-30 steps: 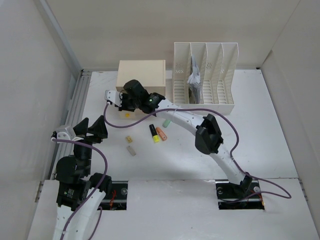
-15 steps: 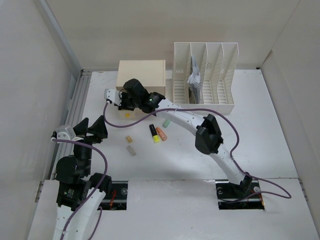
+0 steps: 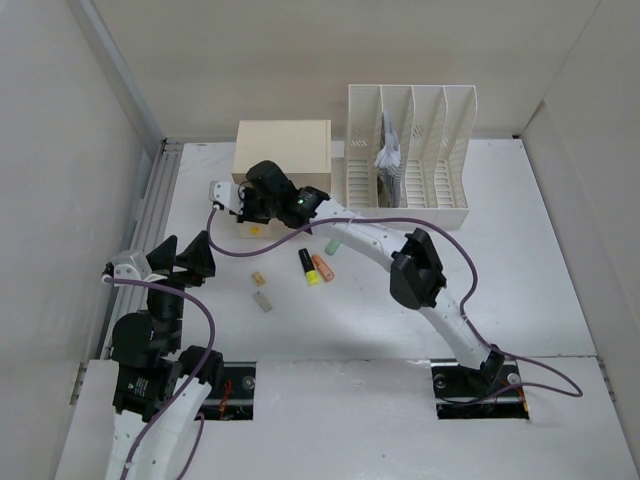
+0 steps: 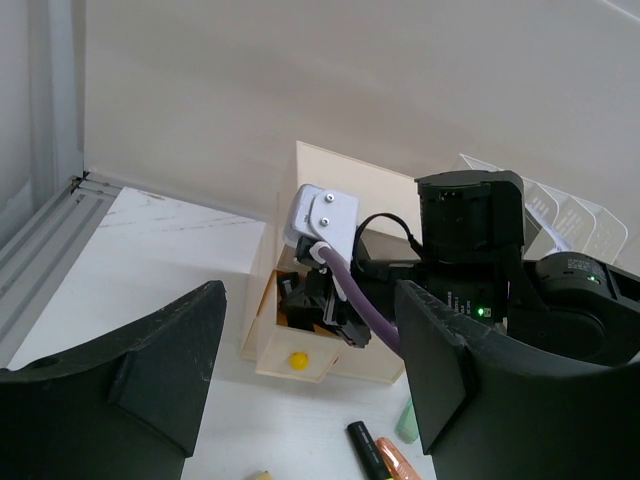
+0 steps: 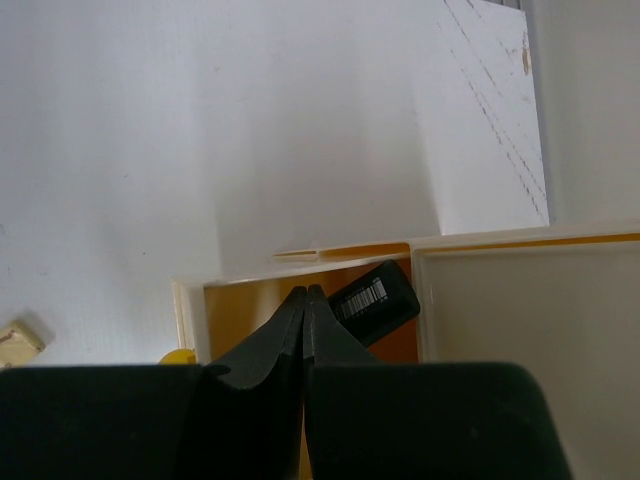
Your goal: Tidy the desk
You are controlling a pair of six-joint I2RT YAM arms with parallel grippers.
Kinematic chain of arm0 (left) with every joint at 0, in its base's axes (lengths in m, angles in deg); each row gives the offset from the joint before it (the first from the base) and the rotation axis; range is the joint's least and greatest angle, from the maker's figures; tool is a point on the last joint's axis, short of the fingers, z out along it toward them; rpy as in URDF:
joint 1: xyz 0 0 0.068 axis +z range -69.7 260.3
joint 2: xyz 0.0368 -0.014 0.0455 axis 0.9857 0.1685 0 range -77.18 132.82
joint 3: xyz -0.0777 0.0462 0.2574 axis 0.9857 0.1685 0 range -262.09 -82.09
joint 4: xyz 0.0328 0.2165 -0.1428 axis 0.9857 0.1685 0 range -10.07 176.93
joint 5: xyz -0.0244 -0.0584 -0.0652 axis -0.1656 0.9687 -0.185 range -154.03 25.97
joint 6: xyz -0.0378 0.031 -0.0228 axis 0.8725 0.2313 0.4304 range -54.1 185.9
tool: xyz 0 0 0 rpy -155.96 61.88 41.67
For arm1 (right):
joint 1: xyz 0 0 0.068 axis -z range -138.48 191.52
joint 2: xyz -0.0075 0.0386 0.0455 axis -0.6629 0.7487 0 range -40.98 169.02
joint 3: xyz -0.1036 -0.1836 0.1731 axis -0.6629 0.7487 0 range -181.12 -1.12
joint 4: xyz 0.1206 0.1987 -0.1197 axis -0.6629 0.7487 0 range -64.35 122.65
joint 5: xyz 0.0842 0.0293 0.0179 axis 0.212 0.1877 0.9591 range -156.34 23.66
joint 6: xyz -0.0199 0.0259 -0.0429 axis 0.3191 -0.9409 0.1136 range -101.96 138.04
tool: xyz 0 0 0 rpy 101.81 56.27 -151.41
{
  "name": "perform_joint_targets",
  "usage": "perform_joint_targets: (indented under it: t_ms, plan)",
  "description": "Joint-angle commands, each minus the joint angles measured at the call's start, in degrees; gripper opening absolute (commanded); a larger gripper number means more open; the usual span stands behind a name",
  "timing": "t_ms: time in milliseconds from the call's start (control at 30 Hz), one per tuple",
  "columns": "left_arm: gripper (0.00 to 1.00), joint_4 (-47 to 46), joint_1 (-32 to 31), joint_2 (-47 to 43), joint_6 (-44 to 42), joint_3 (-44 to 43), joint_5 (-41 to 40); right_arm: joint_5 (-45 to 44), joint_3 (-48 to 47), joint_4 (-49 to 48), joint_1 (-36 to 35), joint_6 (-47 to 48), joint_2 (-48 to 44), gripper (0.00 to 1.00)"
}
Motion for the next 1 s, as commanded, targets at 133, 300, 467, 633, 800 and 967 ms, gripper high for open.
perform_joint_targets:
  t_ms: [133, 300, 467, 633, 800, 967]
  plan:
    - [0.65, -2.22, -0.31, -0.70, -0.53, -0.81, -0.28, -4.66, 1.27, -2.69, -0.45, -1.44, -3.57, 0.04]
    - [0.65, -2.22, -0.31, -0.70, -0.53, -0.81, -0.28, -7.22, 1.27, -3.22, -0.45, -1.97, -3.57, 0.04]
    - [0.65, -2.22, -0.31, -0.70, -0.53, -0.81, -0.28, -6.44, 3.19, -3.31, -0.45, -2.50, -5.41, 0.04]
    - [0.65, -2.22, -0.31, -0.70, -0.53, -0.81, -0.28, -8.10, 2.06, -2.70, -0.45, -3.55, -5.41, 0.04]
    - [0.65, -2.22, -0.31, -0.70, -0.53, -0.81, -0.28, -5.21, 1.27, -0.51, -0.45, -3.56, -5.94, 0.06]
    - [0.65, -2.22, -0.31, -0.70, -0.53, -0.81, -0.28, 5.23, -4.08, 7.40, 0.07, -2.42, -3.14, 0.07]
